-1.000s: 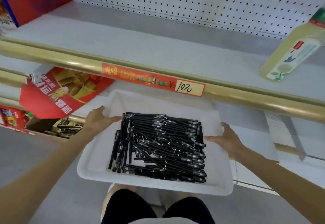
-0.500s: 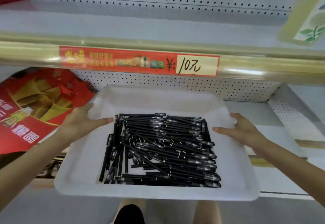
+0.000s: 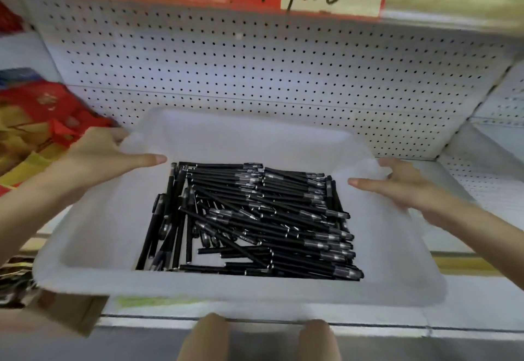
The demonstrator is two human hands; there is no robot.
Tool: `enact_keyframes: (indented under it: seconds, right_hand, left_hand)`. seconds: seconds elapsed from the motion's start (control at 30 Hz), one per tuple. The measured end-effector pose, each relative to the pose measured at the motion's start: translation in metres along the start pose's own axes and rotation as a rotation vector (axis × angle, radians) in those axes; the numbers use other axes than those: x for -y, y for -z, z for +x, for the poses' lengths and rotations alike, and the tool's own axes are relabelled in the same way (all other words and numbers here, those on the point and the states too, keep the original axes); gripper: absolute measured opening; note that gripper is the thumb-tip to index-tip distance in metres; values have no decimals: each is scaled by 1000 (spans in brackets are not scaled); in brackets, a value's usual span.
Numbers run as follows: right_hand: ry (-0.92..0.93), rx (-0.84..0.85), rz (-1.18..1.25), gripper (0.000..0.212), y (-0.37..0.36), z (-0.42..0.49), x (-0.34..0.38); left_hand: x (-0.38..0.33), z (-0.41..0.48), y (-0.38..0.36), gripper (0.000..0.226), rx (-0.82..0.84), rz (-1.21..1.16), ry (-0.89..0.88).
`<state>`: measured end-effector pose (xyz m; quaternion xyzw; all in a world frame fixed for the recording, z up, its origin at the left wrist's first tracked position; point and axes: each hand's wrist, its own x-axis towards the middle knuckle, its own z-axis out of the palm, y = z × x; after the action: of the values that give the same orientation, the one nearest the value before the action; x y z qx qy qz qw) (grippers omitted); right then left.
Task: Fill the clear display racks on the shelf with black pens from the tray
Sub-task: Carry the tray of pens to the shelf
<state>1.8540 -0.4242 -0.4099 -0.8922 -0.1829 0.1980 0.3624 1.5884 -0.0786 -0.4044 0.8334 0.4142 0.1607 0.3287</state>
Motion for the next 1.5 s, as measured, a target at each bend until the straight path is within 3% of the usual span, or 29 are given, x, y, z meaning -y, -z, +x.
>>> enact_keyframes:
  seconds: [0.1,0.2,0.37,0.47,0.6,0.67,0.87,1.1,1.23,1.43,1.5]
  right_hand:
    - [30,-5,6,30,-3,1,-3]
    - [59,-60,-4,43,-5,-1,-8]
    - [70,-82,28,68,-13,-16,-12]
    - [78,-89,38,73,-17,-34,-13]
    - [100,-90,8,80,-20,-60,-23]
    - [137,-89,-24,85,-22,-75,-31]
    - [200,-148,-144,83,-32,-108,-65]
    - [157,-65,-248,87,-54,-140,-116]
    - [159,-9,-270,80,-61,-158,-136]
    - [157,43,-342,76,-71,-171,-152]
    - [159,56,-361,78,-74,-169,-157]
  left_hand:
    - [6,-1,-4,99,-10,-64,11]
    - [12,-5,-8,113,-68,-110,1]
    - [18,-27,-6,99,-104,-131,12]
    - [29,-45,-3,105,-91,-120,15]
    - [46,-57,-5,74,-94,-107,-41]
    - [57,-61,-5,72,-94,-80,-67]
    - [97,-75,-11,98,-52,73,-98]
    - [89,-149,-29,90,104,112,-104]
    - [89,-190,-35,122,148,60,-49]
    - [115,-200,-59,92,169,77,-68]
    - [122,-197,-65,93,217,66,-80]
